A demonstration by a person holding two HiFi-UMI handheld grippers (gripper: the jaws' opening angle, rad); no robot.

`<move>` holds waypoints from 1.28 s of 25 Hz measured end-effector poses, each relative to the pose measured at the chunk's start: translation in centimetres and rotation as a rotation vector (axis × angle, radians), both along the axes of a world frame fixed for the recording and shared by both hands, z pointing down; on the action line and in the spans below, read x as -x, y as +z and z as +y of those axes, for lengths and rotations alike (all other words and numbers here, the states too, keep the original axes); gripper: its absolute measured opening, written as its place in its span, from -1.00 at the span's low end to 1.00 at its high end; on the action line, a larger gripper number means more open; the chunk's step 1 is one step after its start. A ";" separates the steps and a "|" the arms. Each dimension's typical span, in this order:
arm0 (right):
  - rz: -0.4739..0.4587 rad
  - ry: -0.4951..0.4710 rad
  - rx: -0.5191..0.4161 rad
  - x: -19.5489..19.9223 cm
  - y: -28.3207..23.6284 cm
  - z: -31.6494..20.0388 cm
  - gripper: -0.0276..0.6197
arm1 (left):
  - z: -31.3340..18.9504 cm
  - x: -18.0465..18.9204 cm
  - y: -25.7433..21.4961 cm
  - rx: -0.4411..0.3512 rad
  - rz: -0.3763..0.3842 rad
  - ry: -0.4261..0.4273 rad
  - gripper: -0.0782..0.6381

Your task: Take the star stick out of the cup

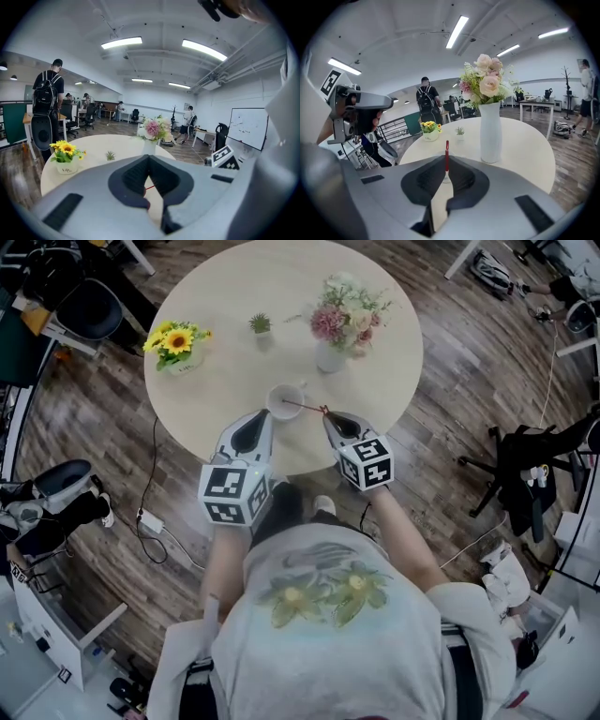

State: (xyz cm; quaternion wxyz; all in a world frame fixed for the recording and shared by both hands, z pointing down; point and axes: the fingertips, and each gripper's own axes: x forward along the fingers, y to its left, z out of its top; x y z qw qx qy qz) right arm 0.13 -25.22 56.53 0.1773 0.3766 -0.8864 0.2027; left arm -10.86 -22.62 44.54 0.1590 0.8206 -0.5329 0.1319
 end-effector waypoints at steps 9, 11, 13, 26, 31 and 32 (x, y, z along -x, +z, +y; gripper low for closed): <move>-0.017 0.001 -0.038 0.9 -2.4 -1.1 -0.82 | -0.6 1.0 -0.5 -0.018 0.017 -0.017 -0.78; -0.019 -0.006 -0.046 1.2 -2.9 -1.4 -0.82 | -0.8 1.3 -0.6 -0.023 0.022 -0.023 -0.78; -0.017 -0.006 -0.048 1.4 -3.3 -1.7 -0.82 | -0.8 1.6 -0.8 -0.029 0.025 -0.030 -0.77; -0.021 0.001 -0.091 2.9 -6.2 -2.6 -0.82 | -0.5 4.0 -1.4 -0.046 0.032 -0.077 -0.77; -0.034 0.004 -0.121 3.2 -7.6 -3.0 -0.82 | -0.5 4.2 -0.9 -0.038 0.032 -0.075 -0.78; -0.037 0.005 -0.127 3.3 -7.9 -3.0 -0.82 | -0.5 4.3 -0.9 -0.037 0.033 -0.073 -0.78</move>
